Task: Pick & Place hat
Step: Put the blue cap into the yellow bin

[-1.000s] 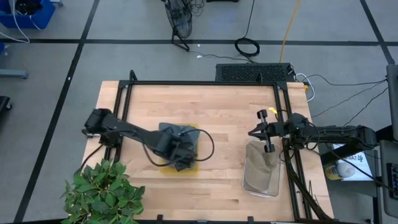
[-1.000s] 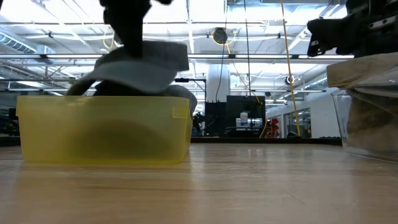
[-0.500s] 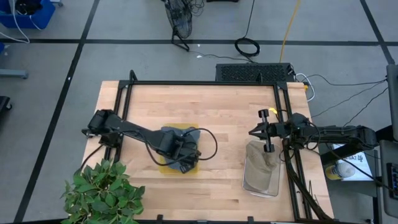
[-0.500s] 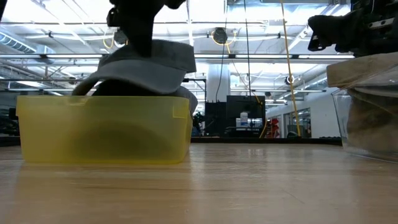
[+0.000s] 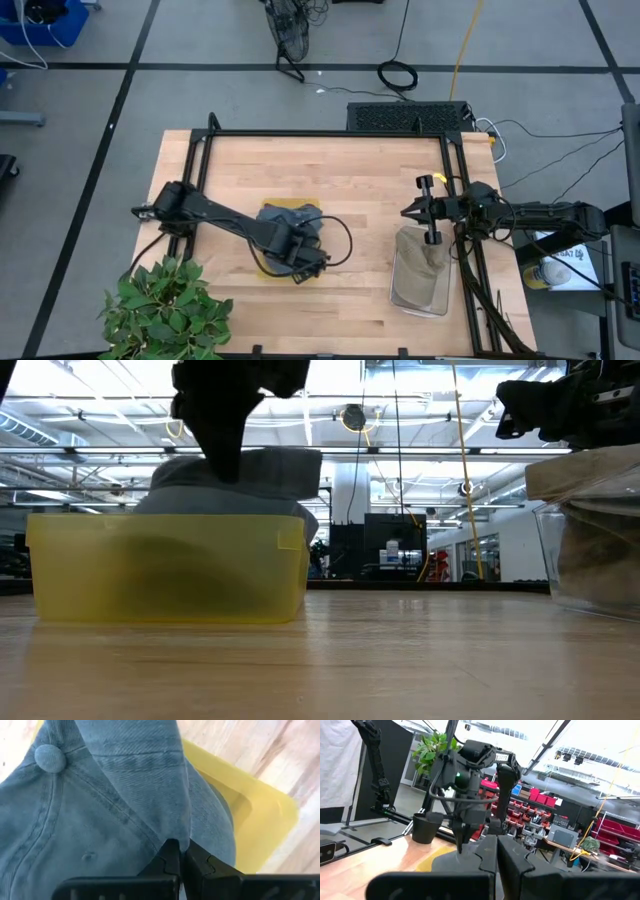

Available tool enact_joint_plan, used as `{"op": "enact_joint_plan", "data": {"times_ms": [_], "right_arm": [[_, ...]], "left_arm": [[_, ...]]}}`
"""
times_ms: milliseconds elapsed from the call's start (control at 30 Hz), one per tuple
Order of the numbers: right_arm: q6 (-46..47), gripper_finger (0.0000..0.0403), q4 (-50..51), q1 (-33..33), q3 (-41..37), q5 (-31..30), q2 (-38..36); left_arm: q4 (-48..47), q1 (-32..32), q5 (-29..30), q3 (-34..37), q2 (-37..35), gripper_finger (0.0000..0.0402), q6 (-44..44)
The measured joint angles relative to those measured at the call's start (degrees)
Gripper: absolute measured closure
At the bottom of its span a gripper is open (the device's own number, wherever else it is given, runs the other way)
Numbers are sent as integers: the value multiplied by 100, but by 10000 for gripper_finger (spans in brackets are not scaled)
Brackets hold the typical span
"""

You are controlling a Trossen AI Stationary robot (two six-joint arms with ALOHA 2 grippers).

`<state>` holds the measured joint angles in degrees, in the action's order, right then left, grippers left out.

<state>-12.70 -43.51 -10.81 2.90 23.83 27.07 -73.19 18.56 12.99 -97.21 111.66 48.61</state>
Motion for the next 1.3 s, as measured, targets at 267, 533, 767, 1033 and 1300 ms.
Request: {"op": "enact_joint_plan", "data": {"times_ms": [267, 533, 767, 1033, 1300], "right_arm": [[248, 399, 36, 0, 0, 13, 0], [568, 399, 85, 0, 2, 22, 0], [418, 399, 104, 0, 2, 13, 2], [546, 399, 306, 0, 2, 7, 0], [906, 399, 389, 0, 2, 4, 0]], "left_arm": [[70, -84, -11, 0, 81, 388, -99], [76, -80, -308, 2, -12, 352, -502], [109, -76, -548, 2, -24, 311, -1351], [25, -192, -1407, -104, -24, 287, -1857], [-282, -261, -1278, -642, -24, 286, -2478]]}}
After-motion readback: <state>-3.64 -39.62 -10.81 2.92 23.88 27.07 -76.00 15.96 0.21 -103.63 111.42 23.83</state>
